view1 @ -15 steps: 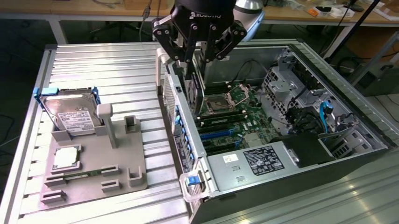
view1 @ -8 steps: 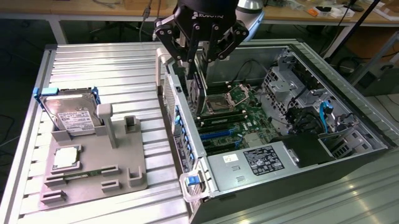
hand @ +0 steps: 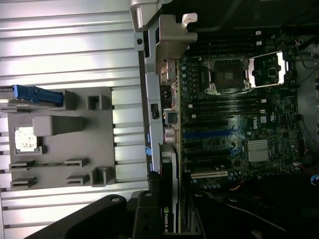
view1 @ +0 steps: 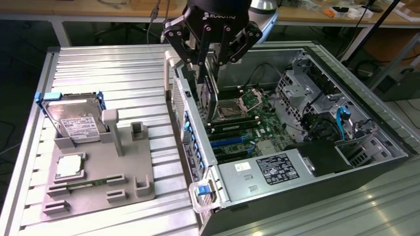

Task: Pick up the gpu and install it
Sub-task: 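Pick up the gpu and move the gpu toward the slot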

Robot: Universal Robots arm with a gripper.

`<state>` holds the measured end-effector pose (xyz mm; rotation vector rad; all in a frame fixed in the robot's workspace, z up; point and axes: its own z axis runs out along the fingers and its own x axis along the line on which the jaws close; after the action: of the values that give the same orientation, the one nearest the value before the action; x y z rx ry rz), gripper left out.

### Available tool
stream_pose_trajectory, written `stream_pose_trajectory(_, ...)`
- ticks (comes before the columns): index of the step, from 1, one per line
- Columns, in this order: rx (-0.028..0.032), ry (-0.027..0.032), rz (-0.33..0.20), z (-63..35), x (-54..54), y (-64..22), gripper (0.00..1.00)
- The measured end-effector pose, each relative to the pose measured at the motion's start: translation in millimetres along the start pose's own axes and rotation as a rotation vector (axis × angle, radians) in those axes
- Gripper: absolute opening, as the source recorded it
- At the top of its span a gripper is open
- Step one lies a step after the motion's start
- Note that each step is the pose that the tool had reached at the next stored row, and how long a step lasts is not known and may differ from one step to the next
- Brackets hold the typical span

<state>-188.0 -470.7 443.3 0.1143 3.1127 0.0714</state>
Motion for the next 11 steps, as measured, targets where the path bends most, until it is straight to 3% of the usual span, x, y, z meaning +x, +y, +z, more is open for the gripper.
stream_pose_trajectory(11, 0.0000, 0.0000, 0.000, 0.6, -16.6, 5.0, 0.27)
